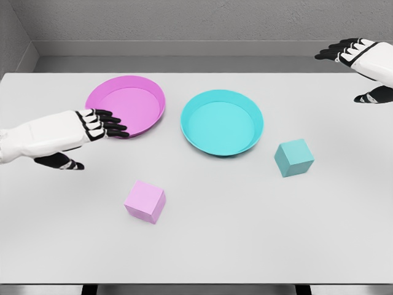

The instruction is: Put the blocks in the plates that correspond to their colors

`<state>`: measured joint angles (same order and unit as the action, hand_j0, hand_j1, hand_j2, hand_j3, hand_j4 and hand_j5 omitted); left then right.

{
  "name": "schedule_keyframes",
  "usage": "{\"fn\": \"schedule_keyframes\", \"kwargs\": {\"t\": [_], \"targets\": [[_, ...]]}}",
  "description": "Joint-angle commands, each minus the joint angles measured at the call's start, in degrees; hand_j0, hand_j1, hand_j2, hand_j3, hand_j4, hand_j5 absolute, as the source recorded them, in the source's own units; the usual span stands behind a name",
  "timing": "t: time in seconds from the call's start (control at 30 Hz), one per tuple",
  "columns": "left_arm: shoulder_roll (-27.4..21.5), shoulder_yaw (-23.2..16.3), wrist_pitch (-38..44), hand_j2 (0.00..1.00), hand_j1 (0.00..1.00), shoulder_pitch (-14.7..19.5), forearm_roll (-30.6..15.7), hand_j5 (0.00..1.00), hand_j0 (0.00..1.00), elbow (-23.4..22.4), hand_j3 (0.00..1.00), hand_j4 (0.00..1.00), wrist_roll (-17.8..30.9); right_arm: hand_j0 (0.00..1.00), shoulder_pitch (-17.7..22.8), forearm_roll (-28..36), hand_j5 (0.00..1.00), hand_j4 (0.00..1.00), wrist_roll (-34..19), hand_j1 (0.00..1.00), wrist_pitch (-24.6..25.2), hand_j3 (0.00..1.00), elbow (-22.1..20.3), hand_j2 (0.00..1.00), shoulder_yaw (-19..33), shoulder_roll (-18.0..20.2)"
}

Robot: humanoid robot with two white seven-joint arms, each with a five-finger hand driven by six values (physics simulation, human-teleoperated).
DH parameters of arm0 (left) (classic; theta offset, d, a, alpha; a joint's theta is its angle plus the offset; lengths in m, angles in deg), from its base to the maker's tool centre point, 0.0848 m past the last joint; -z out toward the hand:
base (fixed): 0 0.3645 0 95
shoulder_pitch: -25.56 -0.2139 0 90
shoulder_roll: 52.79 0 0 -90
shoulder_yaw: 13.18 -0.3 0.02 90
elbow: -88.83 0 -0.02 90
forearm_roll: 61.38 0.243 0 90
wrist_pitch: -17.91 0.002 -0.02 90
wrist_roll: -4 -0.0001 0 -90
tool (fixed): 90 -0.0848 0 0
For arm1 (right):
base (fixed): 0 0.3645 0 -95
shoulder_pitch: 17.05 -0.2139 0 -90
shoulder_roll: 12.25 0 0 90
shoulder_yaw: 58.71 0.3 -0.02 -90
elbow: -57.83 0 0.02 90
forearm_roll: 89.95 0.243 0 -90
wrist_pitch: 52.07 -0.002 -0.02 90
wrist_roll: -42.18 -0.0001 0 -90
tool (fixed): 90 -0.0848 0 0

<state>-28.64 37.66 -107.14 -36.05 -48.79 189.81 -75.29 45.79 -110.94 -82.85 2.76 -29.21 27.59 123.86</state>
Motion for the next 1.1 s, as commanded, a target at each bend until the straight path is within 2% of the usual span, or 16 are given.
{"fn": "schedule_keyframes", "kwargs": {"t": [0.0, 0.1, 0.17, 0.27, 0.33, 0.43, 0.5, 0.7, 0.8, 0.87, 1.0, 1.07], "targets": [[0.02, -0.91, 0.05, 1.0, 1.0, 0.0, -0.2, 1.0, 1.0, 0.01, 1.0, 1.0, 0.1, 1.0, 0.0, 0.15, 1.0, 1.0, 0.03, 1.0, 0.17, 1.0, 0.03, 1.0, 0.01, 0.03], [-0.15, -1.0, 0.05, 1.0, 1.0, 0.35, 0.42, 1.0, 1.0, 0.01, 1.0, 1.0, 0.19, 1.0, 0.0, 0.15, 1.0, 1.0, 0.03, 1.0, 0.17, 1.0, 0.03, 1.0, 0.01, -0.06], [-0.15, -5.04, 0.05, 1.0, 1.0, 3.95, 0.77, 1.0, 1.0, 0.01, 1.0, 1.0, 0.36, 1.0, 0.0, 0.07, 1.0, 1.0, 0.03, 1.0, 0.17, 1.0, 0.47, 1.0, 0.19, -0.06], [-0.06, -10.67, 0.05, 1.0, 1.0, 8.79, 1.82, 1.0, 1.0, 0.01, 1.0, 1.0, 3.44, 1.0, 0.09, -0.99, 1.0, 1.0, 0.03, 1.0, 0.17, 1.0, 2.84, 1.0, -0.78, -0.32], [0.2, -12.95, 0.05, 1.0, 1.0, 10.72, 1.91, 1.0, 1.0, 0.01, 1.0, 1.0, 6.25, 1.0, -0.53, -3.27, 1.0, 1.0, 0.03, 1.0, 0.17, 1.0, 2.67, 1.0, -8.16, -0.67], [0.37, -13.04, 0.05, 1.0, 1.0, 11.51, 1.91, 1.0, 1.0, 0.1, 1.0, 1.0, 7.66, 1.0, -0.7, -6.52, 1.0, 1.0, 0.03, 1.0, 0.17, 1.0, 1.7, 1.0, -10.18, -2.69], [2.92, -13.04, 0.05, 1.0, 1.0, 12.3, 1.91, 1.0, 1.0, 0.1, 1.0, 1.0, 9.94, 1.0, -0.7, -9.25, 1.0, 1.0, 0.03, 1.0, 0.17, 1.0, 1.7, 1.0, -12.03, -3.93], [7.84, -13.57, 0.05, 1.0, 1.0, 12.92, 1.91, 1.0, 1.0, 0.1, 1.0, 1.0, 14.42, 1.0, 0.09, -10.92, 1.0, 1.0, 0.03, 1.0, 0.17, 1.0, 1.7, 1.0, -12.2, -4.1], [8.81, -13.66, 0.05, 1.0, 1.0, 13.36, 1.91, 1.0, 1.0, 0.1, 1.0, 1.0, 15.48, 1.0, 1.58, -11.45, 1.0, 1.0, 0.03, 1.0, 0.17, 1.0, 1.7, 1.0, -12.21, -3.93], [11.27, -14.63, 0.05, 1.0, 1.0, 13.36, 1.91, 1.0, 1.0, 0.1, 1.0, 1.0, 19.17, 1.0, 1.58, -11.45, 1.0, 1.0, 0.03, 1.0, 0.17, 1.0, 1.7, 1.0, -12.38, -3.66], [11.45, -14.71, 0.05, 1.0, 1.0, 13.62, 1.91, 1.0, 1.0, 0.1, 1.0, 1.0, 19.26, 1.0, 2.28, -12.15, 1.0, 1.0, 0.03, 1.0, 0.17, 1.0, 1.61, 1.0, -12.82, -3.57], [11.54, -14.71, 0.05, 1.0, 1.0, 14.24, 1.91, 1.0, 1.0, 0.1, 1.0, 1.0, 19.26, 1.0, 3.51, -14.7, 1.0, 1.0, 0.03, 1.0, 0.17, 1.0, 0.56, 1.0, -12.91, -3.57]]}}
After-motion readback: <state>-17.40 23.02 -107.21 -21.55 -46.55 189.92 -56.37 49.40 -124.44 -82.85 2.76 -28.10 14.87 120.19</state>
